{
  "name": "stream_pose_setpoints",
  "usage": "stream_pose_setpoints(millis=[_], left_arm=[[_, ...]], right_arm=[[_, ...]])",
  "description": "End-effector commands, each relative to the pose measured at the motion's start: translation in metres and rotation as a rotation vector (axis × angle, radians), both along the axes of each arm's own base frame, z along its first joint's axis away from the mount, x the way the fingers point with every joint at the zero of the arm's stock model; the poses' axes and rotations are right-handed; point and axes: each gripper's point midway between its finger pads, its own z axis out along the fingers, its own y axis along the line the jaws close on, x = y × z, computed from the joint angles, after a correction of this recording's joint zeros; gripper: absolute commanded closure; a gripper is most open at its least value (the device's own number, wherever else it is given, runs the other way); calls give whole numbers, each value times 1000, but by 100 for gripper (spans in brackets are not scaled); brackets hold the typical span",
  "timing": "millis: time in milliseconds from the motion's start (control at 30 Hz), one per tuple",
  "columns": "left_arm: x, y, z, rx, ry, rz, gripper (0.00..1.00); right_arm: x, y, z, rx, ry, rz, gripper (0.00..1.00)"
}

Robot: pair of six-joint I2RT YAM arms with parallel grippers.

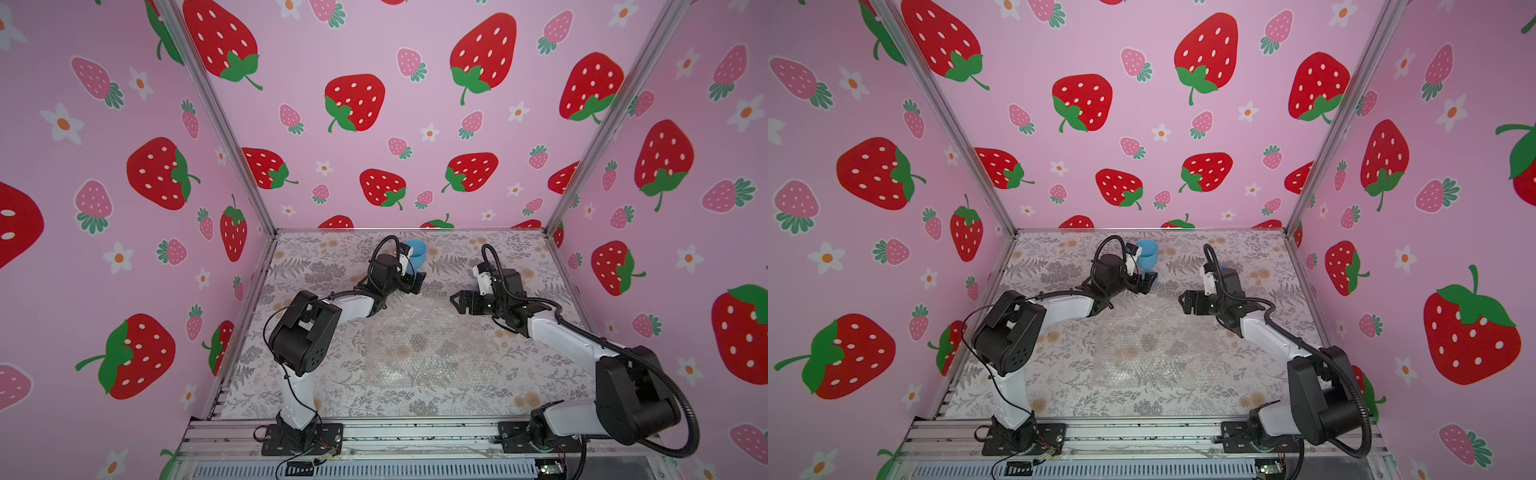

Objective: Wrap wine glasses in bubble wrap
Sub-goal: Pick up the wine glass at the center of the board.

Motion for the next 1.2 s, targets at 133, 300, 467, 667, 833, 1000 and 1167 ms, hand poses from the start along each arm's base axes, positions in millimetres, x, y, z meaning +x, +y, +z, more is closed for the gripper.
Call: stream_pose_setpoints(millis=[133,300,467,667,833,1000,1167], left_arm=[[38,-12,34,-46,-149,-2,5],[51,-15,32,-22,-151,-2,8],[59,-19,33,-45,-162,-33,7],[57,-15,38,-54,-144,-51,23],[38,8,54,-88,-138,28,32],[0,38,74,-85,-65,125,43],[-48,66,77,-96,198,231,55]], right_arm=[[-5,-3,7,-22,-31,16,7],[-6,-1,10,-21,-33,25,7],[-6,1,12,-16,-28,37,7],[-9,0,16,-21,-27,43,8],[-13,-2,21,-22,-26,41,8],[-18,-2,23,-13,7,40,8],[-26,1,25,-3,43,50,8]])
